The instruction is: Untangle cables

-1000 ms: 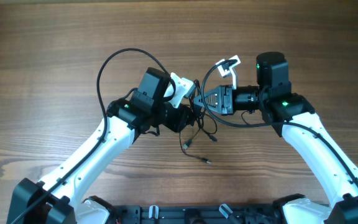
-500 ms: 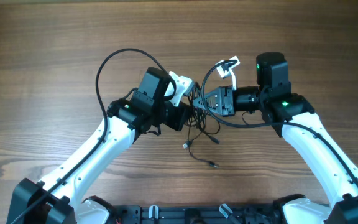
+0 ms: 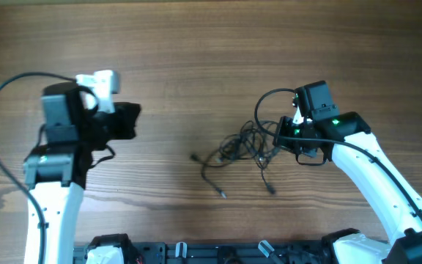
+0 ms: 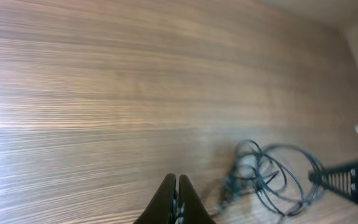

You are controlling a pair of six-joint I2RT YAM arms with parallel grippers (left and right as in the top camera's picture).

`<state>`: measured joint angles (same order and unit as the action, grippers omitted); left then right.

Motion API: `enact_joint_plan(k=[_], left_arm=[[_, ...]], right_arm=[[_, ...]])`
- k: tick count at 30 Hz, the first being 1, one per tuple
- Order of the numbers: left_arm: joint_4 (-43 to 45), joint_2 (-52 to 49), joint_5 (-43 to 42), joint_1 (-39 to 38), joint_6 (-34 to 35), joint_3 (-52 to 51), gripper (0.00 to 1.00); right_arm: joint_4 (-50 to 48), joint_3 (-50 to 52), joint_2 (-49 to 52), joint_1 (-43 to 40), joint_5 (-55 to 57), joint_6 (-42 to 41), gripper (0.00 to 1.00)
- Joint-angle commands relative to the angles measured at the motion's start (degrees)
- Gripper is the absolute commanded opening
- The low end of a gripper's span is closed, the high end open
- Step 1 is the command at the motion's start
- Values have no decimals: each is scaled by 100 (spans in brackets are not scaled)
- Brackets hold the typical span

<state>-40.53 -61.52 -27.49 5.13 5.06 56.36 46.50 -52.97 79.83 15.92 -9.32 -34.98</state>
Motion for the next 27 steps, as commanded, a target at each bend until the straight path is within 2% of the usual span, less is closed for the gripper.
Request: enact_joint_plan(k=[1, 3, 6, 7, 8, 10, 12, 13, 15, 17, 20, 23, 26, 27], left_arm=[[-2, 37, -846, 741, 83, 13, 4], [-28, -35, -1233, 883, 142, 13, 4], [-162, -188, -1342, 728, 140, 11, 12], [-208, -267, -1342, 627, 140, 11, 13], [-245, -354, -1342, 522, 140, 11, 14], [-289, -507, -1342, 345, 140, 11, 14], [-332, -710, -1342, 61, 138, 11, 16], [-330, -831, -1340, -140, 136, 11, 29], [-323, -1001, -1314, -409, 118, 11, 42], [-317, -1204, -1228, -710, 116, 11, 51], [-138, -1648, -1102, -1327, 118, 11, 51], [315, -2090, -1099, -1873, 125, 11, 52], [713, -2529, -990, -2350, 144, 11, 55], [837, -2693, -949, -2503, 144, 11, 55]], right_arm=[[33, -17, 20, -9, 702, 2, 4], [-356, -17, 20, -9, -337, 1062, 4], [-1080, -17, 20, -7, -2586, 2138, 4], [-1499, -17, 20, -2, -3985, 2763, 4], [-1788, -17, 20, -4, -4513, 2863, 4], [-1923, -17, 20, -11, -3545, 2081, 4], [-1469, -17, 20, -11, -1058, 732, 18], [-992, -17, 20, -31, 188, -166, 30], [-629, -17, 20, -85, 885, -660, 46], [-590, -17, 20, -101, 922, -483, 47], [-557, -17, 22, -101, 428, 247, 46], [-645, -17, 22, -101, -540, 1493, 41], [-643, -17, 22, -101, -1556, 2297, 38], [-638, -17, 22, -101, -1652, 2332, 38]])
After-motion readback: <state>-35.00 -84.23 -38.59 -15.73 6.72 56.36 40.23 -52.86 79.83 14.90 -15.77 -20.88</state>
